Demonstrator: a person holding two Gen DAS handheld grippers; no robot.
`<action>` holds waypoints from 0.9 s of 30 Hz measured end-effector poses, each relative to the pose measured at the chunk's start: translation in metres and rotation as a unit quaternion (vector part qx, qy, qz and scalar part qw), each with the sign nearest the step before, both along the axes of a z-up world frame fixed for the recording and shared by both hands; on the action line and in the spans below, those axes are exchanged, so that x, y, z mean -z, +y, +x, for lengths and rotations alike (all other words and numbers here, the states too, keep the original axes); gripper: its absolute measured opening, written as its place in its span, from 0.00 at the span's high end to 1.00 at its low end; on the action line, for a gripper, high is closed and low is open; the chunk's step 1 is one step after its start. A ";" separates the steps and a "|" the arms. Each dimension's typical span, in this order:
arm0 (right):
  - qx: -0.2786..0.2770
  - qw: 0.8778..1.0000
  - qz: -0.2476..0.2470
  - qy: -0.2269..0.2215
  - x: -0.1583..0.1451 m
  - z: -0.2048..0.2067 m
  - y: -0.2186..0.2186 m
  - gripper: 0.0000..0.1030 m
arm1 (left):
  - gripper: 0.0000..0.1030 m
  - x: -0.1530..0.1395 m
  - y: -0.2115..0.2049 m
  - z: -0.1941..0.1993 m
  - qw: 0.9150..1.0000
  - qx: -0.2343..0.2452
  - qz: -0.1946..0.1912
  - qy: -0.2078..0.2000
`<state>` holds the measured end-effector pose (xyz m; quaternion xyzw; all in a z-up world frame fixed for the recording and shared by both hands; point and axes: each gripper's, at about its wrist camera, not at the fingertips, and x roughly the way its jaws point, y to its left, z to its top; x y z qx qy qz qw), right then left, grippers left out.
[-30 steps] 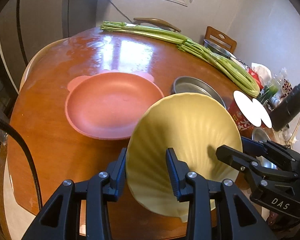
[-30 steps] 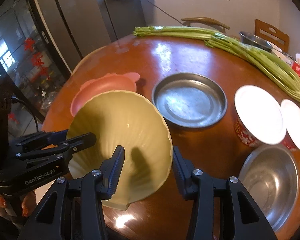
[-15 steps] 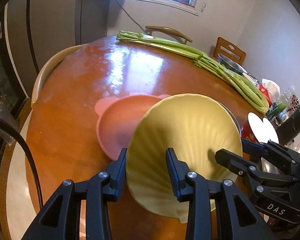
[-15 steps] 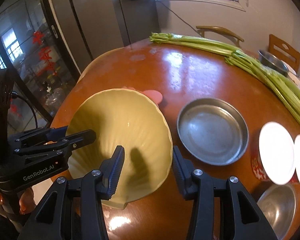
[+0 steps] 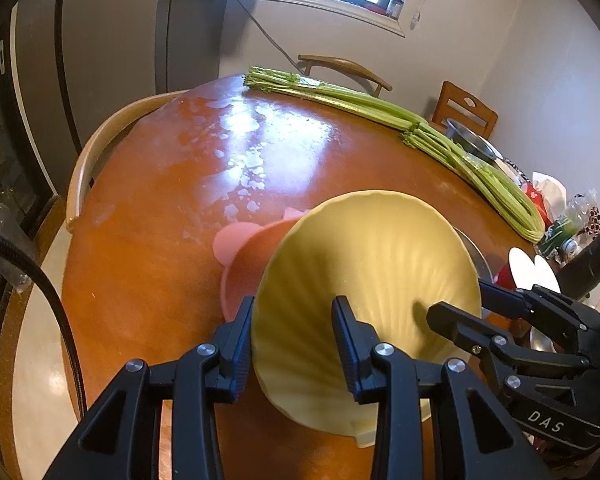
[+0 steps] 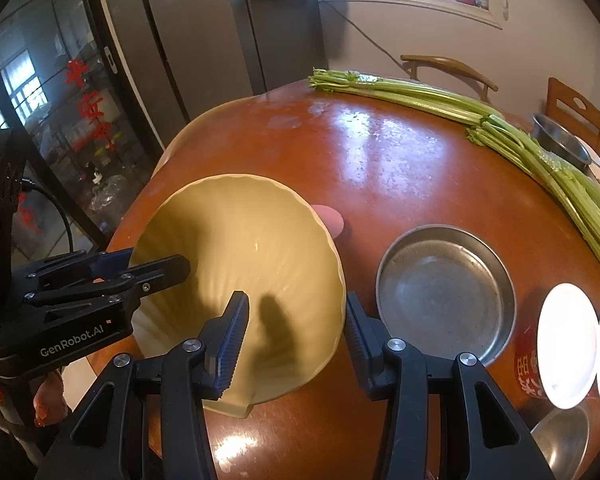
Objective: Organize plates and bowls
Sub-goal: 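Lift the yellow plate with the left gripper and carry it over the pink plate, then lower the yellow plate onto the pink plate and open the left gripper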
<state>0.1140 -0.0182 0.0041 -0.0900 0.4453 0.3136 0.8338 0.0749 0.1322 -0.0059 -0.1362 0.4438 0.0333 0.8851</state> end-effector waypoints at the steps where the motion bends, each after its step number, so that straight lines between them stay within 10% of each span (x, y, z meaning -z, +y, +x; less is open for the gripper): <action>1: -0.001 1.000 0.000 0.000 -0.001 0.001 0.002 0.52 | 0.64 -0.001 0.001 0.001 1.000 -0.001 0.000 -0.001; 27: -0.012 0.999 -0.007 0.032 0.024 0.032 0.036 0.50 | 0.61 0.023 0.024 0.029 0.999 -0.024 0.021 0.034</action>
